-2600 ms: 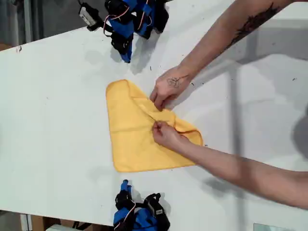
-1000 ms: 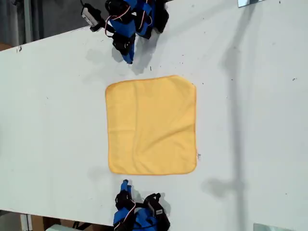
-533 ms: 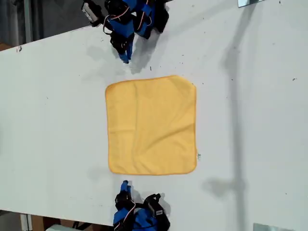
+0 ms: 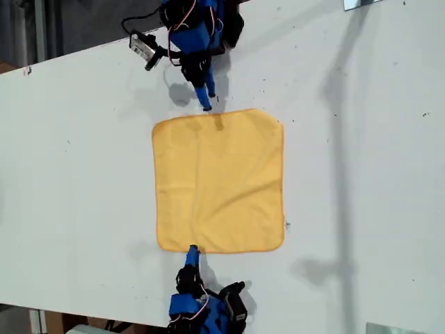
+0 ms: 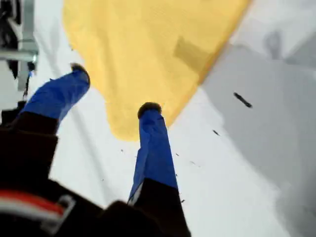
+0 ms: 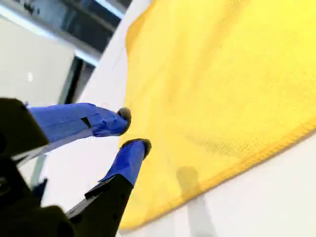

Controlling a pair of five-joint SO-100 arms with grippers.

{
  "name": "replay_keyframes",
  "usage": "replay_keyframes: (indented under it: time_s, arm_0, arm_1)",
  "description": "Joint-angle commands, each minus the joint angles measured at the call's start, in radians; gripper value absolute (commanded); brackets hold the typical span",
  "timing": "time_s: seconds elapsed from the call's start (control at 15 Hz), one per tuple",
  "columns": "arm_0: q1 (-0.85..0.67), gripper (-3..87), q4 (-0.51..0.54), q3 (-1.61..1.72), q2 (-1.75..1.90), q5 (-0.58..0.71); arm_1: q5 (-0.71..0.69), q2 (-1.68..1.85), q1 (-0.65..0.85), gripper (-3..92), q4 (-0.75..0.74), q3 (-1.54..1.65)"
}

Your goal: Grasp corners of a square towel and fold twice.

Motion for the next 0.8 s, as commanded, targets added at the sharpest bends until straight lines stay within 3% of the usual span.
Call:
replay_keyframes:
  time_s: [0.0, 0.2, 0.53, 0.73]
  arm_0:
    - [0.014, 11.2, -0.06, 0.012, -0.003, 0.055]
    - [-0.04, 11.6, 0.011, 0.012, 0.0, -0.012]
    - [-0.031, 10.3, 0.017, 0.014, 0.0, -0.014]
    - [-0.028, 9.9, 0.021, 0.014, 0.0, -0.018]
  arm_1:
    - [-0.153, -0.411, -0.038, 29.8, -0.098, -0.202]
    - [-0.204, -1.253, -0.184, 36.7, -0.124, -0.615]
    - [-0.21, -1.914, -0.345, 40.8, 0.009, -1.092]
    - [-0.213, -2.063, -0.397, 37.7, 0.069, -1.275]
